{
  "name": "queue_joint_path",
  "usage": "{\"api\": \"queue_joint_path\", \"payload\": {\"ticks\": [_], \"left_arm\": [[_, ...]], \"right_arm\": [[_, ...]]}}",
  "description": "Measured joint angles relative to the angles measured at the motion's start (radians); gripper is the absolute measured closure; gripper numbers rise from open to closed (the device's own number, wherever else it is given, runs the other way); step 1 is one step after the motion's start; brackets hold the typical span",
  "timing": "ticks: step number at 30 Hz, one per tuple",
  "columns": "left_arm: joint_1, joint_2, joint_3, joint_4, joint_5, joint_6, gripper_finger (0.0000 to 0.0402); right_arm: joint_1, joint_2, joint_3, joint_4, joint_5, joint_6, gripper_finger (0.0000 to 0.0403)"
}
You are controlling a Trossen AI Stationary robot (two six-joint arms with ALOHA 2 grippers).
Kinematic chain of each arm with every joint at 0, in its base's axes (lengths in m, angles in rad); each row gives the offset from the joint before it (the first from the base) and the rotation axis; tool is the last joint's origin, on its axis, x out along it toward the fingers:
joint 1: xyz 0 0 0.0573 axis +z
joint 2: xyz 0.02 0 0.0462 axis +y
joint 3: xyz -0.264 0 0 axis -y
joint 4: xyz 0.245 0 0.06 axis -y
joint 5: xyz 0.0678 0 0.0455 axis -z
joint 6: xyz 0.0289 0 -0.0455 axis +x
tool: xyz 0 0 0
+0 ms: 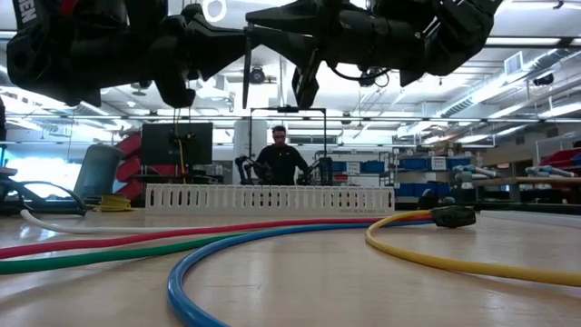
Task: Ziptie cables
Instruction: Insert zip tie on the cable wire
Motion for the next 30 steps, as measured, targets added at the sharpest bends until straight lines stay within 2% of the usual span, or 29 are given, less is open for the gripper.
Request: {"api": "queue_joint_path", "payload": {"ticks": [5,9,12,18,21,25,30], "left_arm": [[0.0,0.0,0.0,-0.007,-0.024,-0.055,0.0401],[0.0,0.0,0.0,-0.009,-0.06,-0.092,0.0401],[0.0,0.0,0.0,-0.025,-0.073,-0.11,0.0401],[0.0,0.001,-0.009,-0.049,-0.086,-0.245,0.0402],[-0.001,0.001,-0.016,-0.068,-0.093,-0.379,0.0401],[-0.001,0.001,-0.017,-0.128,-0.122,-0.585,0.0401],[-0.011,0.001,-0.016,-0.174,-0.136,-0.629,0.0401]], "right_arm": [[-0.002,0.0,0.0,-0.043,-0.061,-0.01,0.0322],[0.0,0.0,0.001,-0.114,-0.072,-0.04,0.031],[0.013,0.0,0.001,-0.201,-0.07,-0.083,0.0312],[0.037,0.0,0.002,-0.426,-0.032,-0.143,0.0324],[0.05,0.0,0.002,-0.503,-0.027,-0.163,0.0331],[0.069,-0.003,0.003,-0.568,0.012,-0.207,0.0339],[0.082,-0.001,0.001,-0.492,0.049,-0.293,0.0344]]}}
